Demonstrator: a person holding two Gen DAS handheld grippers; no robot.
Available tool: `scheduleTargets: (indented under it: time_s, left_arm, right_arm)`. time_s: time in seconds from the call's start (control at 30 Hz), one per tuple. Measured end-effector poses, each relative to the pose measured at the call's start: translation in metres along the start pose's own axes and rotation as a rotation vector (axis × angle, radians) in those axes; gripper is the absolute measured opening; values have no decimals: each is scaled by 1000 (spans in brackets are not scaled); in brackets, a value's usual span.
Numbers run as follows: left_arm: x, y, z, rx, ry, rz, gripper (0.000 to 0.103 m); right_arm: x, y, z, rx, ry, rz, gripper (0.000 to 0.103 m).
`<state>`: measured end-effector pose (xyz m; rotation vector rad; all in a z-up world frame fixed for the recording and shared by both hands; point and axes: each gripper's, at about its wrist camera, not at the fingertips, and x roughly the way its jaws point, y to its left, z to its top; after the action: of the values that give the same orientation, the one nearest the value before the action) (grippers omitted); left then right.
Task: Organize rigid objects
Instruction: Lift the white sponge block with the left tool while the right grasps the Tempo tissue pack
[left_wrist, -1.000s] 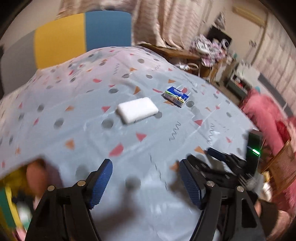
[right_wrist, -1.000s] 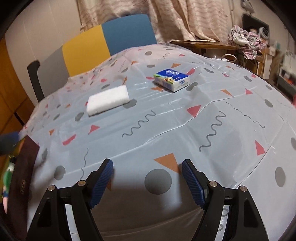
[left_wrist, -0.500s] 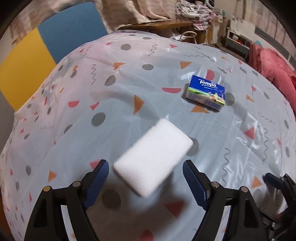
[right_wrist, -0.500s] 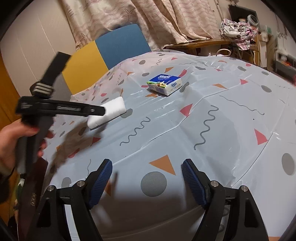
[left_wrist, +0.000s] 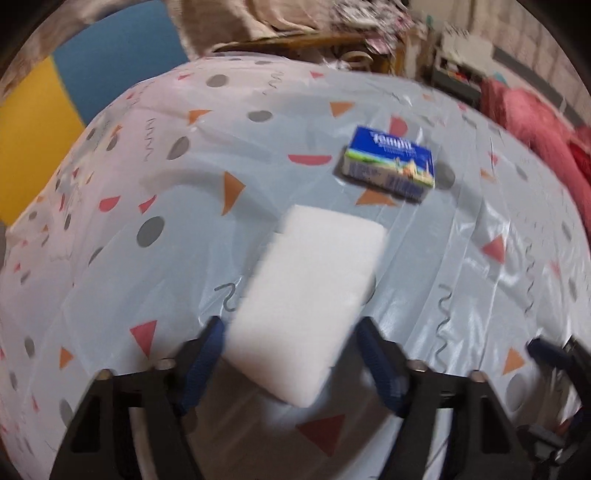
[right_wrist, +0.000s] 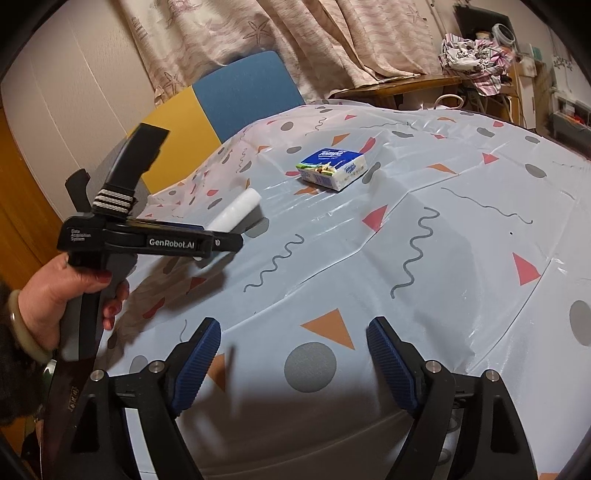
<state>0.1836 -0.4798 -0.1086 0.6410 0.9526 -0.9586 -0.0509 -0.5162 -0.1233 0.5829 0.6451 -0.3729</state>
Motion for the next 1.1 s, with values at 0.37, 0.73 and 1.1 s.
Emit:
scheduleTargets:
  time_s: [0.37, 0.73, 1.1]
  left_arm:
    - [-26, -8, -27, -203, -64, -5, 59]
    - [-76, -19, -106, -475, -169, -72, 59]
    - [-112, -36, -167, -493, -205, -82, 59]
  right_arm:
    - [0, 1, -1, -5, 2, -6, 83]
    - [-2, -3, 54, -24, 51, -49, 83]
    - [92, -2, 151, -274, 45, -167, 83]
